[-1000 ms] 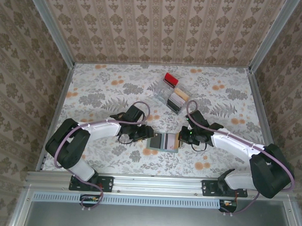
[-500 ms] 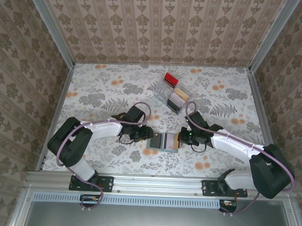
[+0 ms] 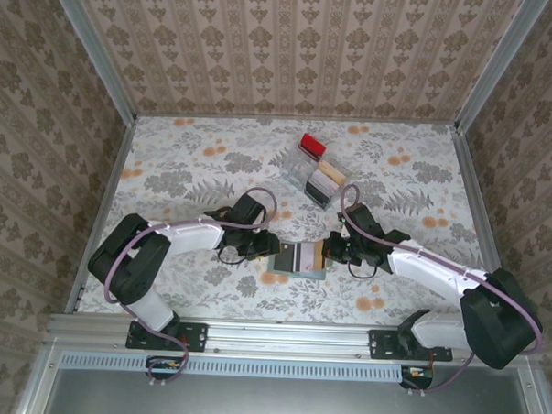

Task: Put the credit cards into the card holder
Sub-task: Flip over the card slot in the card holder.

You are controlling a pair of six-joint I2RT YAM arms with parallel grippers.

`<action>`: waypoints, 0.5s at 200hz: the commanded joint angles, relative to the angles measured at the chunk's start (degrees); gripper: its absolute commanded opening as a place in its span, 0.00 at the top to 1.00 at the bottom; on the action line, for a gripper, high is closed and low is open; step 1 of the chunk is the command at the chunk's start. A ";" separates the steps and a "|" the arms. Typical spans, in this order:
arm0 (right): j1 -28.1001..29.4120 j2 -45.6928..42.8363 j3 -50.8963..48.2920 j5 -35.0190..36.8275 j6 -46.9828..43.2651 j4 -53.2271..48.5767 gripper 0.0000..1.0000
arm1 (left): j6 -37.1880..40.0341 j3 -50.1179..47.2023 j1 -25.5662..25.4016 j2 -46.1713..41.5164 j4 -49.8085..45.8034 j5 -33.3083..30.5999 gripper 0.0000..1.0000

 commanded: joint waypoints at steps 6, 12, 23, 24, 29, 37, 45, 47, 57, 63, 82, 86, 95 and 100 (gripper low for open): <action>0.60 -1.69 1.14 -1.33 0.58 -0.26 0.96 | 1.04 0.53 -1.06 1.74 -0.15 0.88 0.60; 0.70 -1.96 1.26 -1.35 0.44 -0.38 0.96 | 1.12 0.53 -1.02 1.73 -0.13 0.87 0.60; 0.84 -2.45 1.90 -0.61 0.28 -1.54 0.96 | 1.08 0.51 -1.06 1.69 -0.15 0.87 0.60; 0.86 -2.48 1.98 -0.55 0.28 -1.73 0.96 | 1.08 0.52 -1.06 1.68 -0.15 0.87 0.60; 0.94 -2.71 2.42 0.04 0.12 -2.65 0.96 | 1.09 0.53 -1.06 1.74 -0.20 0.87 0.60; 1.14 -3.23 2.77 0.65 -0.38 -3.35 0.96 | 0.99 0.53 -1.05 1.67 -0.23 0.83 0.60; 1.15 -3.68 2.85 0.91 -0.54 -3.61 0.96 | 0.94 0.52 -1.01 1.62 -0.15 0.78 0.60; 1.15 -3.77 2.86 0.91 -0.63 -3.62 0.96 | 0.91 0.51 -1.01 1.57 -0.15 0.74 0.60; 1.15 -4.00 3.16 0.16 -0.93 -3.53 0.96 | 0.90 0.61 -1.06 1.46 -0.15 0.72 0.60; 1.15 -4.00 3.42 -0.24 -0.96 -3.68 0.96 | 0.90 0.55 -1.04 1.35 -0.15 0.72 0.60; 1.30 -3.48 4.04 -1.74 -1.00 -3.03 0.96 | 0.90 0.70 -1.02 0.99 -0.07 0.52 0.60; 1.32 -3.47 4.09 -2.05 -1.04 -2.66 0.96 | 0.90 0.64 -1.01 0.90 0.02 0.46 0.60; 1.52 -3.28 4.16 -2.67 -0.96 -1.70 0.96 | 0.81 0.65 -1.06 0.74 0.09 0.43 0.60; 1.61 -3.04 4.18 -3.05 -0.96 -1.22 0.96 | 0.86 0.64 -1.00 0.62 0.15 0.43 0.60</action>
